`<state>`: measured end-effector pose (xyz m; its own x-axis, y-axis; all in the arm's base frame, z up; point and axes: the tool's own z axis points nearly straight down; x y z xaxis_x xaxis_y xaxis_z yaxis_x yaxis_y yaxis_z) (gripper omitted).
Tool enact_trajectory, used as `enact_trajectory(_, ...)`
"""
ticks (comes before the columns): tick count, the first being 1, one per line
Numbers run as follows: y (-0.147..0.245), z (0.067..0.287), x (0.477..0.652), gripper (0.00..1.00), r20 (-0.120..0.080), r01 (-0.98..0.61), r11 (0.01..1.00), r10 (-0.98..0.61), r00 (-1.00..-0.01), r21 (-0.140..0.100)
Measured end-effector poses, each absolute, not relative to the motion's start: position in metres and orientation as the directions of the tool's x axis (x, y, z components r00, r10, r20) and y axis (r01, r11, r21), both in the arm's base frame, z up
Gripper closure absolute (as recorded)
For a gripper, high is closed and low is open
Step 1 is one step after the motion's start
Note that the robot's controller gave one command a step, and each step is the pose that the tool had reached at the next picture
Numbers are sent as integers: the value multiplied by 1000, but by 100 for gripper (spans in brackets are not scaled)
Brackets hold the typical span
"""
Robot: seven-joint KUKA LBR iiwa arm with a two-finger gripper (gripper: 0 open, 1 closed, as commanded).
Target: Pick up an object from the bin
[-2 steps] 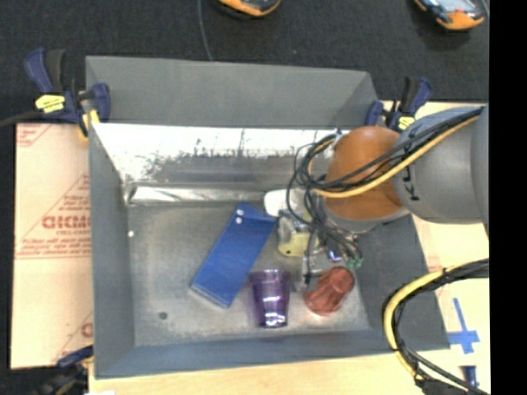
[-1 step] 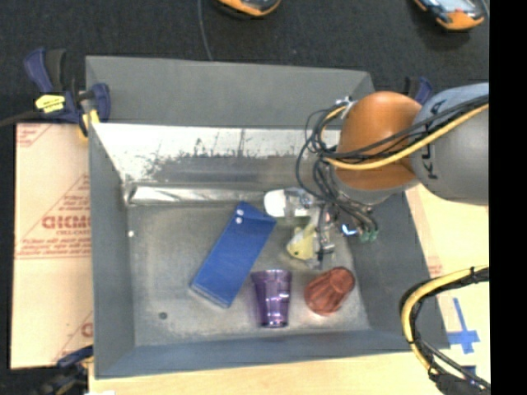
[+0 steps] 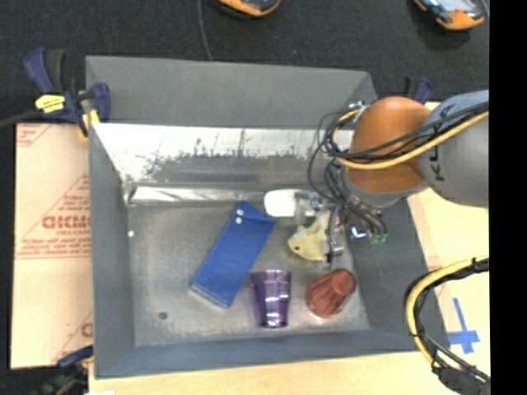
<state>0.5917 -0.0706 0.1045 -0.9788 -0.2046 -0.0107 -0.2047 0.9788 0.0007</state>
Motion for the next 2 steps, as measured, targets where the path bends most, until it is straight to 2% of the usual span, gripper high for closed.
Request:
enact_trajectory(1, -87, 69, 598, 0, -21, -207, 978, -207, -978, -3)
enact_trajectory(2, -107, 72, 581, 100, -19, -120, 993, -120, -993, 1)
